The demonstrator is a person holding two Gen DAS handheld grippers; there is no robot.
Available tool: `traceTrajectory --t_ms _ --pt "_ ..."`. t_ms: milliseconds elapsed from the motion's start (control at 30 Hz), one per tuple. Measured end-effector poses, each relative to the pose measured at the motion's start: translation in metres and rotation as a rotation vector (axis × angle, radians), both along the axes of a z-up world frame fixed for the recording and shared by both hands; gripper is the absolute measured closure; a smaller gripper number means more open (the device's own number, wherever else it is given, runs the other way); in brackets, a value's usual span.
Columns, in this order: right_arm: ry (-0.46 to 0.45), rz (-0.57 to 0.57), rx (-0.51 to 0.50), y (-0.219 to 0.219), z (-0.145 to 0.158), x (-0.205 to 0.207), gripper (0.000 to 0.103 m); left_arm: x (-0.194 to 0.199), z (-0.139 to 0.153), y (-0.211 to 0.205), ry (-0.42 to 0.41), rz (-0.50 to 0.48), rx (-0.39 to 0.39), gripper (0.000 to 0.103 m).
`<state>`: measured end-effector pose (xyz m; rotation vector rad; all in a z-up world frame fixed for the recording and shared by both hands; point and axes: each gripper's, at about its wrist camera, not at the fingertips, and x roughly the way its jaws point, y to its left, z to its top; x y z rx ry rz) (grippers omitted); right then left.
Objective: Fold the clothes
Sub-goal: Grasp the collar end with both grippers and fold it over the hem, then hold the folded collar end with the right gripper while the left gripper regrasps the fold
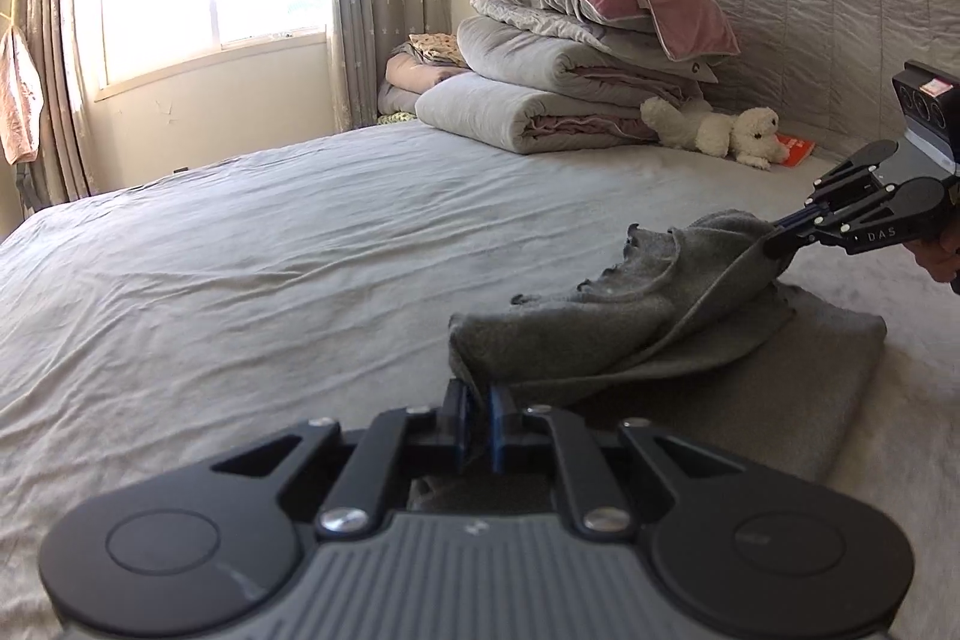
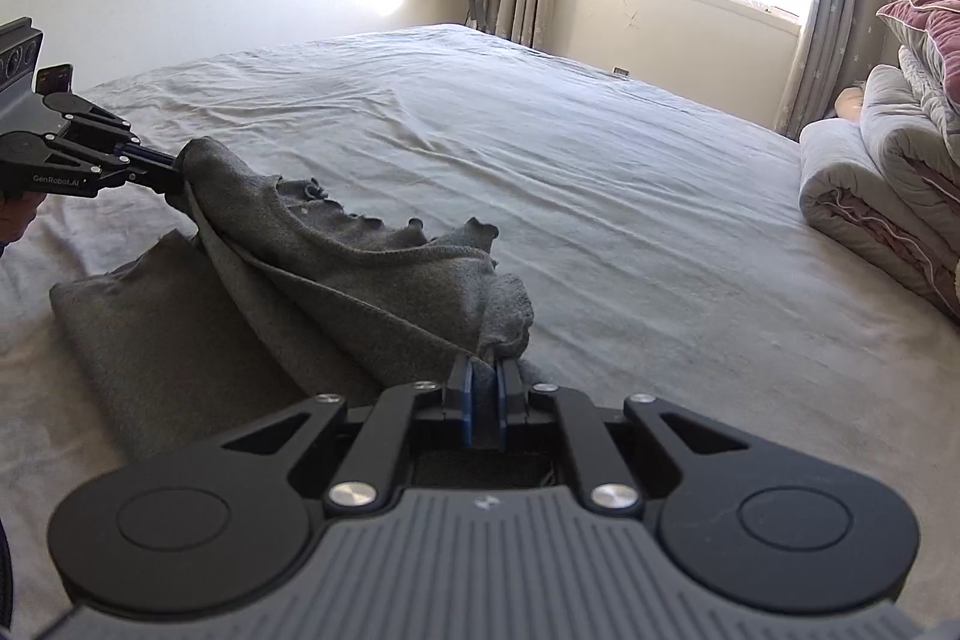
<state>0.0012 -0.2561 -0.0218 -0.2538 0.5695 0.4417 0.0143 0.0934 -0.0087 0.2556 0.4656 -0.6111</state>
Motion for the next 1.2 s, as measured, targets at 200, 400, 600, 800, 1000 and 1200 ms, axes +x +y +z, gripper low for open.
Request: traceTrajectory --t_ms 200,400,600,800,1000,1200 --pt "0.065 -0.025 -0.025 0.005 -0.031 -0.017 0.094 -0.019 -0.032 -0.007 0.06 -0.01 0.122 0.099" --pt "0.069 -0.092 0.048 0.006 -0.046 -0.028 0.087 -0.033 -0.043 -0.003 0.038 0.019 0.115 0.099" --pt "0.061 -0.069 0.065 0.01 -0.037 -0.042 0.058 -0.042 -0.028 0.0 0.036 -0.023 0.057 0.08" --pt "0.029 -0.012 0.122 0.008 -0.018 -0.049 0.049 -0.037 -0.011 -0.006 0.055 -0.073 -0.099 0.055" --pt "0.059 -0.032 0.256 0.005 -0.019 -0.017 0.049 0.002 -0.024 -0.018 0.205 -0.035 -0.205 0.055" --pt "0.192 -0.047 0.369 -0.002 -0.037 0.011 0.053 0.012 -0.04 -0.025 0.276 -0.037 -0.206 0.063"
